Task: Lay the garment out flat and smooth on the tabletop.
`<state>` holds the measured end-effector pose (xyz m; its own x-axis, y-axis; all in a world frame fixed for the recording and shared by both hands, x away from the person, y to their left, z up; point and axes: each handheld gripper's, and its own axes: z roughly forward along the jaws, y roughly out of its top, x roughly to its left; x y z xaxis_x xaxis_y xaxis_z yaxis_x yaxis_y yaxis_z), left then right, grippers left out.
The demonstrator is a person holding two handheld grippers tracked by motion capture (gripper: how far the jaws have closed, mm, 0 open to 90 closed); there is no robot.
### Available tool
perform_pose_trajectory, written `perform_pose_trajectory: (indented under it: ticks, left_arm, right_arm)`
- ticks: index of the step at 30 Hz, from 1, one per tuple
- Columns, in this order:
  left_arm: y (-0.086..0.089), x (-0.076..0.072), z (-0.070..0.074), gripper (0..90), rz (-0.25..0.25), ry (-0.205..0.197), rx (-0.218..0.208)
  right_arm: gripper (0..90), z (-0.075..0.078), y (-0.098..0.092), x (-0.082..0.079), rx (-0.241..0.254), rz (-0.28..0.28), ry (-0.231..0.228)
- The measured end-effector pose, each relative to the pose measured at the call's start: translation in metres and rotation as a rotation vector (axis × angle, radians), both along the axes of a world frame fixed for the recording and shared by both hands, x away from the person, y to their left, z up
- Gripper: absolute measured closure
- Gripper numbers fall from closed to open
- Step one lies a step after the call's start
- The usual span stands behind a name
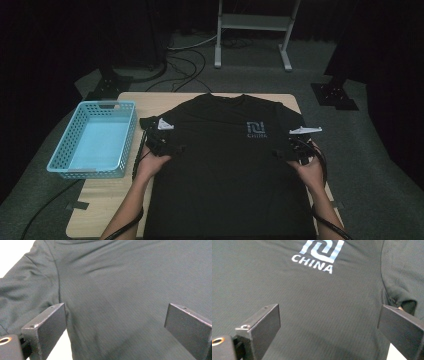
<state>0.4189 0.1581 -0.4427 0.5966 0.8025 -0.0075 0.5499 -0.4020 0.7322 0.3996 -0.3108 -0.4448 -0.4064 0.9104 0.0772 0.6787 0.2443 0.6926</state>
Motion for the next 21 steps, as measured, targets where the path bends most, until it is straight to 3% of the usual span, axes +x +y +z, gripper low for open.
perform_pose_trajectory:
  ticks: [11,21]
  left_arm:
    - [-0.004,-0.025,-0.006,3.0,-0.052,-0.022,0.002]
    - [0.004,-0.046,-0.009,2.9,-0.071,-0.043,-0.016]
  right_arm:
    - [4.4,-0.008,-0.004,-0.031,0.041,0.024,-0.001]
    - [4.5,-0.011,-0.003,-0.050,0.040,0.061,-0.014]
